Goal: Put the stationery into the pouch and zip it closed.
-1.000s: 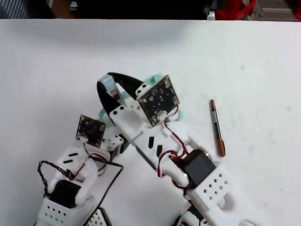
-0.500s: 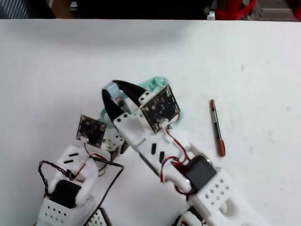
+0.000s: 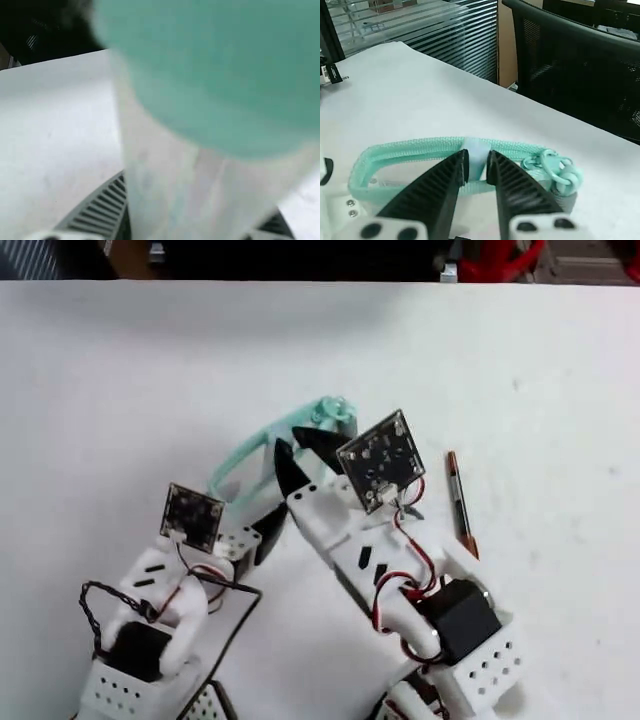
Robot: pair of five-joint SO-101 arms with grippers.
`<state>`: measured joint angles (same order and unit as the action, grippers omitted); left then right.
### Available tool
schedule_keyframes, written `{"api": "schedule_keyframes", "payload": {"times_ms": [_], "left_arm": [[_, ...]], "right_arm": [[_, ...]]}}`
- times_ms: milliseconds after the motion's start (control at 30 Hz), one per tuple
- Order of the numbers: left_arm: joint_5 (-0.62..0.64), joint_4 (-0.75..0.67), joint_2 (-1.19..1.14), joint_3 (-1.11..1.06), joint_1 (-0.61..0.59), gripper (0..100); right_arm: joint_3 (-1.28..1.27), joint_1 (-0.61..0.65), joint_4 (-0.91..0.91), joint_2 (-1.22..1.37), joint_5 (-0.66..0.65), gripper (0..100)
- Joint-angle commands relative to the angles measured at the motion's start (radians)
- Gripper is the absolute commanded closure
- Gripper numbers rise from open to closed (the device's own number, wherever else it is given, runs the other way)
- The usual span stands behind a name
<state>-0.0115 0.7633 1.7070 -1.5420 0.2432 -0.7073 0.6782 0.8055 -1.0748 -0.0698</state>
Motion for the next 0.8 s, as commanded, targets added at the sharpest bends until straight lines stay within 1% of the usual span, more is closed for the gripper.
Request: {"api": "schedule_keyframes", "payload": {"times_ms": [0,67,200,300,367,433,467,533,567,633,700,767], "left_arm": [[0.011,-0.014,0.012,0.011,-0.012,75],[0.011,-0.014,0.012,0.011,-0.012,75],[0.011,-0.014,0.012,0.011,-0.012,75],[0.011,-0.014,0.012,0.011,-0.012,75],[0.011,-0.014,0.012,0.011,-0.012,75],[0.011,-0.014,0.012,0.011,-0.013,75],[0.011,-0.014,0.013,0.011,-0.025,75],[0.011,-0.031,0.013,0.011,-0.053,75],[0.011,-0.041,0.013,0.009,-0.067,75],[0.011,-0.049,0.013,0.006,-0.076,75],[0.011,-0.048,0.013,0.005,-0.068,75],[0.011,-0.046,0.013,0.003,-0.068,75]], "right_arm": [[0.077,-0.015,0.002,-0.036,-0.032,95.8],[0.137,-0.039,0.024,-0.065,-0.084,96.1],[0.241,-0.137,0.088,-0.096,-0.098,96.1],[0.247,-0.291,0.174,-0.054,-0.1,95.8],[0.247,-0.437,0.219,0.007,-0.101,95.7],[0.247,-0.584,0.272,0.099,-0.104,93.7],[0.247,-0.647,0.309,0.159,-0.124,90.6],[0.247,-0.737,0.352,0.314,-0.212,82.5],[0.247,-0.768,0.354,0.4,-0.269,79.2],[0.255,-0.806,0.346,0.568,-0.374,77.7],[0.259,-0.82,0.305,0.717,-0.433,79.6],[0.272,-0.828,0.271,0.837,-0.462,82.9]]}}
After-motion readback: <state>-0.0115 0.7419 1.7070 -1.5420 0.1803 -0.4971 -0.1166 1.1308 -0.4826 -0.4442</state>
